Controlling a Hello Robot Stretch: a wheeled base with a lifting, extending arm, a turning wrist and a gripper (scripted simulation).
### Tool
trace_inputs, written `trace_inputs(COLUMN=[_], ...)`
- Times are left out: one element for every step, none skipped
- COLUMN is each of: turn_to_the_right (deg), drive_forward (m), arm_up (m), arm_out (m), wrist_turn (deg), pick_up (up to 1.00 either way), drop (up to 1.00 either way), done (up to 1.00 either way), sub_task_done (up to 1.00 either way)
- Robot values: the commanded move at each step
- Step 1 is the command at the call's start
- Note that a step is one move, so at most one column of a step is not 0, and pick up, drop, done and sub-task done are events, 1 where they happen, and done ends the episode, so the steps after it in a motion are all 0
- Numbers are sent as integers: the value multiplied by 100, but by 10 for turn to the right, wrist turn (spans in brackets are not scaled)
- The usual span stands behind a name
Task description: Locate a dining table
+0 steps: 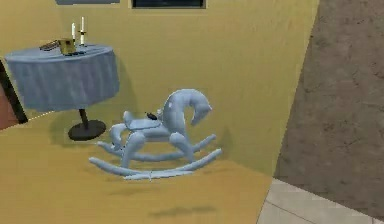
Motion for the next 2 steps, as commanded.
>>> trace_inputs(turn_to_the_right=[-60,0], drive_forward=[0,5], arm_up=[0,0], arm_out=[0,0], wrist_turn=[0,0], pick_up=[0,0], drop=[0,0], done=[0,0], sub_task_done=[0,0])
